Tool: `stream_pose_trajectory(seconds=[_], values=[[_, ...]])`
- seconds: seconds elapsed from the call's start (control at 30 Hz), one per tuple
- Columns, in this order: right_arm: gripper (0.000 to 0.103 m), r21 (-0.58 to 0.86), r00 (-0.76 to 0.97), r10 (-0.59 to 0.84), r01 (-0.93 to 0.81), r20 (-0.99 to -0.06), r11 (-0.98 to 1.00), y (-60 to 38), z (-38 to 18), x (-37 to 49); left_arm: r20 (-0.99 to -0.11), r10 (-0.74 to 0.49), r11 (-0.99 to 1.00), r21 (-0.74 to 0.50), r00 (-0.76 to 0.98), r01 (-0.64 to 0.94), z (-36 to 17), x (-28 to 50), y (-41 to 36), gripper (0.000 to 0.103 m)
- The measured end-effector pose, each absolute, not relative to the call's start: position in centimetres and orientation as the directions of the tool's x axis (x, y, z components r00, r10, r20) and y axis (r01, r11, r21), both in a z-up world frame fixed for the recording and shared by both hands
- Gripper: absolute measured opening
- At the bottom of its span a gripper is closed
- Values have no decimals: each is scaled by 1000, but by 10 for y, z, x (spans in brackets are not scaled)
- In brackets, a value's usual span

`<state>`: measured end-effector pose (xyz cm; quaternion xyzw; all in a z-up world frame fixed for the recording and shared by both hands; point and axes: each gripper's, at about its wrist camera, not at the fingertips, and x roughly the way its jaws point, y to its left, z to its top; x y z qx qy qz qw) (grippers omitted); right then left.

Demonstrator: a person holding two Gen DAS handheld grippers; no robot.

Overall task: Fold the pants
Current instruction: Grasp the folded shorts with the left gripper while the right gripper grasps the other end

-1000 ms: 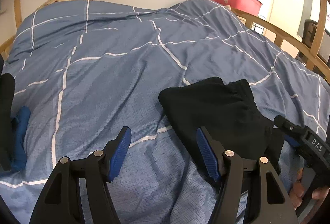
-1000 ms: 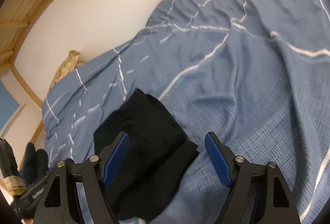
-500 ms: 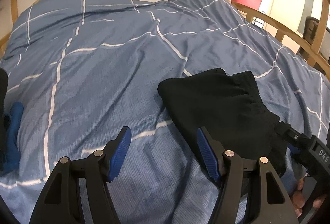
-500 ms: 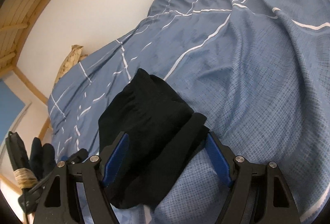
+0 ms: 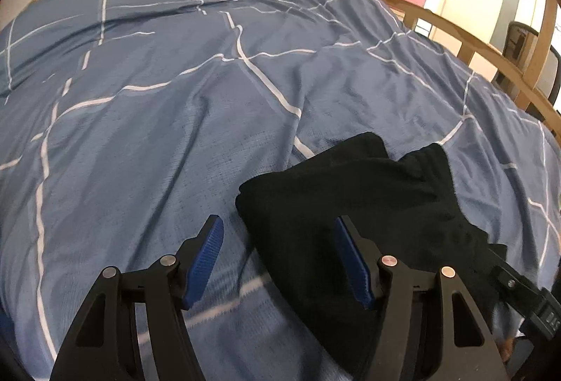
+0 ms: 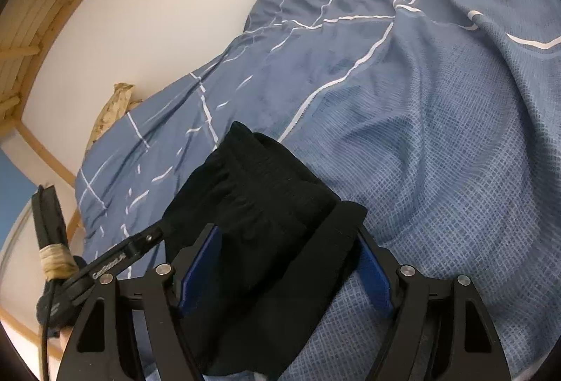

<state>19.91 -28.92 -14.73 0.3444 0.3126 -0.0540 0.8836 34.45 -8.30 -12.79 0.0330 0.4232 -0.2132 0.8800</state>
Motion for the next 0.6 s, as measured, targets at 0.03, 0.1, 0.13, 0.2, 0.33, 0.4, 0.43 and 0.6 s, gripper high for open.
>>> stream_pose_trajectory(seconds=[0.03,0.1,0.13,0.2,0.33,0.4,0.43,0.6], values=[[77,571,796,117,315,-594,758,-289,-148,200,-763,-347,906,-124,545,404,-131,347,-84,64],[77,564,792,112,320,-600,761,-289,-148,201,-773,-351,905,-135,528,404,-137,351,-86,60],[76,562,792,110,321,-601,762,-289,-147,202,-775,-358,903,-146,520,404,-140,352,-86,60],[76,557,789,104,326,-605,764,-288,-148,203,-780,-374,900,-176,501,399,-147,355,-85,58],[72,533,787,88,326,-610,780,-285,-147,204,-779,-402,891,-213,481,400,-151,359,-84,38],[69,534,789,93,319,-607,783,-284,-147,205,-775,-409,891,-224,482,395,-150,358,-84,26],[66,539,792,96,316,-603,781,-285,-147,205,-772,-411,891,-229,485,392,-149,358,-84,19],[55,550,799,95,318,-594,772,-287,-147,203,-764,-413,893,-232,495,387,-148,355,-85,11]])
